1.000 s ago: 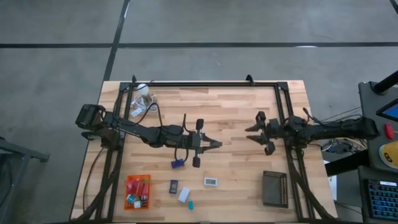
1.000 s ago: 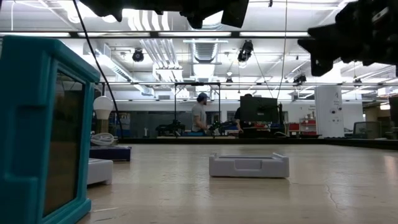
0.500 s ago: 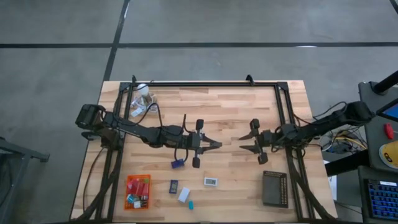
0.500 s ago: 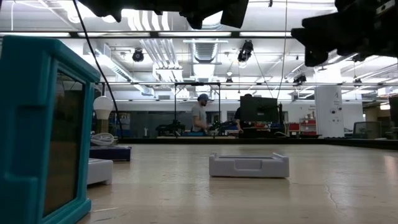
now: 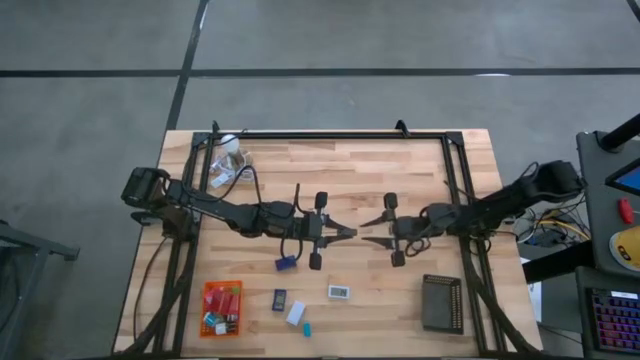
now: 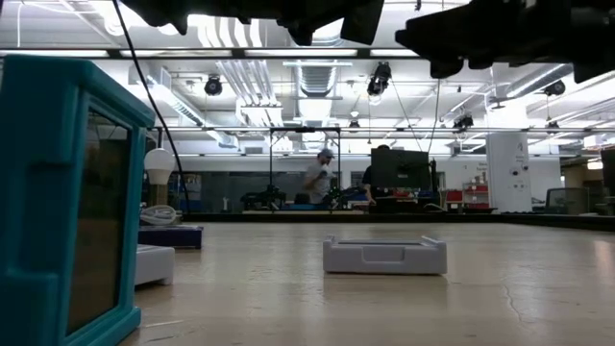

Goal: Pick & Place Office items
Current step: Put the black digital clock into the black bin

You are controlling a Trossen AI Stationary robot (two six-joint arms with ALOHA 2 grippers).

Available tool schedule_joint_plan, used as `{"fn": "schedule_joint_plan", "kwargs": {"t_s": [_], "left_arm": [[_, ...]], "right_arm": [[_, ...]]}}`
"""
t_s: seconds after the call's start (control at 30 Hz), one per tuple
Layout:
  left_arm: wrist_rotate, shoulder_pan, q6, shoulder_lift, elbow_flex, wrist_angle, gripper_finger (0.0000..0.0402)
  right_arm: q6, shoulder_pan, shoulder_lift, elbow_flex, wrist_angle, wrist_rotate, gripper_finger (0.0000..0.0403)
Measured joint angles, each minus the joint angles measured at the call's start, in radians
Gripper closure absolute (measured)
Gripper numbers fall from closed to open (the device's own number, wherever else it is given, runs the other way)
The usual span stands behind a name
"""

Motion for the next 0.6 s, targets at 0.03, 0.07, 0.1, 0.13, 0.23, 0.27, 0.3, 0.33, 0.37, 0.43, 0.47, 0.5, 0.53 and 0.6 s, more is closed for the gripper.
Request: {"fn": "schedule_joint_plan", "kwargs": {"t_s": [0.03,0.07,0.1,0.13,0.23,0.27,0.3,0.33,0.37,0.43,0.47,0.5,0.53,0.6], "left_arm": [[0.0,0.0,0.0,0.0,0.0,-0.001,0.0343],[0.0,0.0,0.0,0.0,0.0,-0.001,0.0343],[0.0,0.0,0.001,0.0,0.0,-0.001,0.0343],[0.0,0.0,0.004,0.0,0.0,0.0,0.0343],[0.0,0.0,0.021,0.0,0.0,0.002,0.0343],[0.0,0.0,0.022,0.0,0.0,0.002,0.0343],[0.0,0.0,0.023,0.0,0.0,0.002,0.0343],[0.0,0.0,0.023,0.0,0.0,0.002,0.0343],[0.0,0.0,0.023,0.0,0.0,0.003,0.0343],[0.0,0.0,0.024,0.0,0.0,0.003,0.0343],[0.0,0.0,0.026,0.0,0.0,0.003,0.0343],[0.0,0.0,0.026,0.0,0.0,0.003,0.0343],[0.0,0.0,0.026,0.0,-0.001,-0.003,0.0343],[0.001,-0.001,0.026,0.0,-0.001,-0.004,0.0343]], "right_arm": [[0.01,0.0,0.01,0.008,-0.003,0.003,0.0264],[0.019,0.0,0.018,0.012,-0.003,0.014,0.0264],[0.026,0.0,0.026,0.017,-0.005,0.025,0.0264],[0.03,0.0,0.036,0.025,-0.005,0.041,0.0264],[0.032,0.0,0.058,0.047,-0.005,0.098,0.0264],[0.032,0.0,0.066,0.057,-0.001,0.104,0.0264],[0.033,-0.001,0.071,0.061,-0.002,0.104,0.0264],[0.033,-0.002,0.077,0.063,-0.006,0.103,0.0264],[0.038,-0.001,0.087,0.07,-0.005,0.099,0.0264],[0.042,-0.001,0.105,0.08,-0.004,0.095,0.0264],[0.042,0.0,0.117,0.086,-0.004,0.095,0.0264],[0.041,0.0,0.13,0.095,-0.002,0.095,0.0264],[0.041,0.0,0.143,0.1,-0.001,0.095,0.0264],[0.041,0.0,0.168,0.118,-0.001,0.094,0.0264]]}}
